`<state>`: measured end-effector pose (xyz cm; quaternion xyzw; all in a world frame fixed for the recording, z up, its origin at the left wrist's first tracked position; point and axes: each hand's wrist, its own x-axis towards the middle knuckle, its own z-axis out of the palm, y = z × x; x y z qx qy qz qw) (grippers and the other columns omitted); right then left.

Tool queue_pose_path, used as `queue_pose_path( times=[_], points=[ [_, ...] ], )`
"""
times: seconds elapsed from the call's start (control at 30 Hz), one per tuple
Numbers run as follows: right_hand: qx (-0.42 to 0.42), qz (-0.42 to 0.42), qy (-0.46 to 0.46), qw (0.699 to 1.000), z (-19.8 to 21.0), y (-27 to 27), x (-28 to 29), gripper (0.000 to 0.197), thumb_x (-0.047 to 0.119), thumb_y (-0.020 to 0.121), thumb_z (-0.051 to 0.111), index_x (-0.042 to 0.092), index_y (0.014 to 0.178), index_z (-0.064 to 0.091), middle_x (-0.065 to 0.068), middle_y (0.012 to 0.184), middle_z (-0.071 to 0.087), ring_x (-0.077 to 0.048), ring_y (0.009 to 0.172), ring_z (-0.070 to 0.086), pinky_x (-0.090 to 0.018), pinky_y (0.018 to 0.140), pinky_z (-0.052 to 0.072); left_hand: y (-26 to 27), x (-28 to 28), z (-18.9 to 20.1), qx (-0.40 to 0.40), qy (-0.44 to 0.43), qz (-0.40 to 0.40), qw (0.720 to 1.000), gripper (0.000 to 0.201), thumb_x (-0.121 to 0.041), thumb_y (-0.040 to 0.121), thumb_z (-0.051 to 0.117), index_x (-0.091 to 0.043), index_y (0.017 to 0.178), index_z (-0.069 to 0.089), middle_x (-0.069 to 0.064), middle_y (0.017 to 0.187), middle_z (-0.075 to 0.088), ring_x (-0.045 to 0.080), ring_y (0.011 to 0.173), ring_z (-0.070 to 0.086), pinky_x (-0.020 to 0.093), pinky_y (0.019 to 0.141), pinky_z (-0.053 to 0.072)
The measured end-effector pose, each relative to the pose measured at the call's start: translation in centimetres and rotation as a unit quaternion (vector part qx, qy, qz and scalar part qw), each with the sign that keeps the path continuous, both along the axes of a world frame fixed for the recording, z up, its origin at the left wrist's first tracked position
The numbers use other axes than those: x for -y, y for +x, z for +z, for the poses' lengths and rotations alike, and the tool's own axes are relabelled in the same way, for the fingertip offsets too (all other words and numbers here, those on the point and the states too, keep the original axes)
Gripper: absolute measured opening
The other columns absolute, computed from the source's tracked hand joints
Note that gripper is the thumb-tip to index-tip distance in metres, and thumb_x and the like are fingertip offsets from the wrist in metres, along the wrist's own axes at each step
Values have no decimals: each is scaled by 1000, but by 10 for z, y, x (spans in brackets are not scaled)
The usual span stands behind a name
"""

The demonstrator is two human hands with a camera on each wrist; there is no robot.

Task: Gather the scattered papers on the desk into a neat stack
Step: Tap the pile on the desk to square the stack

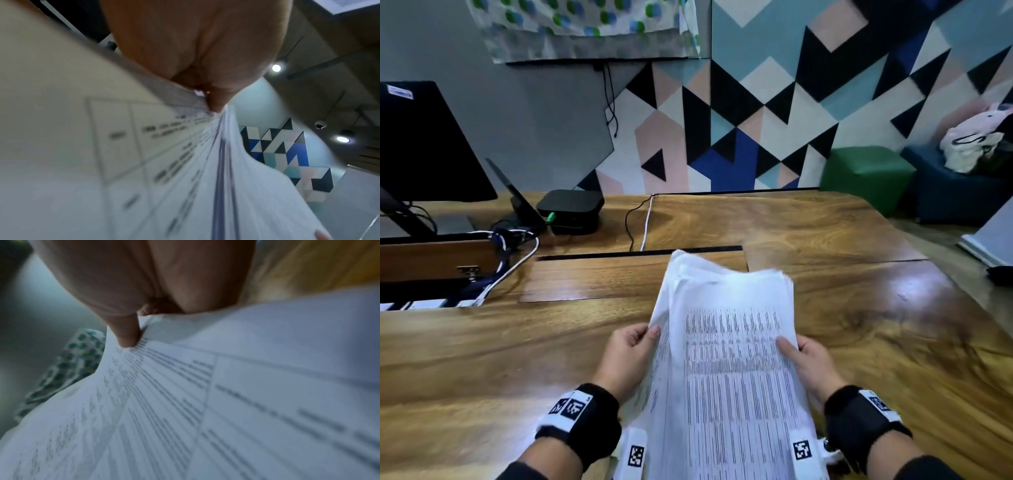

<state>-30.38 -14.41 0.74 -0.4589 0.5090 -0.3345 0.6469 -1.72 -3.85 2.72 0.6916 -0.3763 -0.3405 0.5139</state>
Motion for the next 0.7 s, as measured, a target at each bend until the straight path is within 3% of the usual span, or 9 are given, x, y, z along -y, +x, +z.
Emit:
queue_pose_path(
  times=[0.13, 0.2, 0.3, 0.4, 0.47, 0.6, 0.67, 0.7],
  points=[
    [-86, -63, 43, 993, -43, -10, -5, 18, 17, 95, 56, 7, 94, 71, -11, 93, 77, -31, 91, 72, -52, 89, 54, 17, 1, -9, 63, 30, 44, 997, 26, -29, 94, 57, -10, 81, 70, 1, 73, 76, 23, 67, 68, 36, 62, 54],
    [-101, -95, 62, 988, -64, -21, -1, 18, 19, 94, 57, 8, 91, 71, -12, 96, 76, -33, 90, 72, -58, 91, 52, 24, -2, 10, 41, -1, 45, 998, 19, -20, 98, 55, -13, 87, 69, -2, 75, 77, 20, 72, 71, 32, 61, 56],
    [-126, -109, 71, 983, -88, -35, 8, 19, 23, 92, 56, 11, 86, 70, -10, 98, 76, -32, 91, 71, -59, 92, 52, 18, -6, 59, -55, -76, -39, 995, 11, -8, 95, 55, -7, 97, 66, -1, 79, 78, 11, 71, 72, 22, 62, 57],
    [-148, -98, 69, 982, -104, -40, 14, 21, 23, 91, 55, 12, 80, 69, -11, 99, 74, -32, 93, 70, -57, 93, 52, 10, -10, 104, -238, -126, -81, 960, 26, -13, 82, 57, -1, 104, 64, 11, 85, 77, 18, 69, 74, 30, 62, 62],
    [-154, -91, 57, 982, -115, -42, 16, 25, 27, 86, 56, 9, 76, 69, -10, 95, 76, -31, 89, 71, -57, 90, 53, 8, -5, 113, -308, -128, -70, 940, 27, -14, 85, 56, -2, 108, 63, 15, 89, 77, 22, 71, 75, 36, 64, 63],
    [-153, -93, 84, 980, -83, -29, 3, 22, 20, 87, 58, 1, 82, 69, -14, 83, 76, -32, 80, 71, -49, 82, 57, -12, 16, 63, -314, 22, -12, 949, 19, -7, 95, 55, 6, 109, 59, 20, 84, 75, 28, 66, 74, 42, 64, 62],
    [-156, -72, 98, 980, -76, -26, 1, 21, 20, 82, 64, 0, 84, 72, -13, 77, 77, -31, 76, 72, -52, 79, 58, -29, 19, 20, -250, 129, -16, 960, 7, -6, 92, 61, 1, 89, 60, 17, 76, 74, 27, 64, 71, 42, 66, 60],
    [-156, -60, 101, 981, -77, -25, 2, 24, 24, 78, 66, 3, 85, 73, -10, 77, 78, -31, 77, 73, -55, 80, 58, -35, 19, -1, -176, 172, -16, 969, 13, -7, 89, 65, -5, 78, 60, 11, 69, 73, 24, 61, 68, 39, 66, 57]
  ],
)
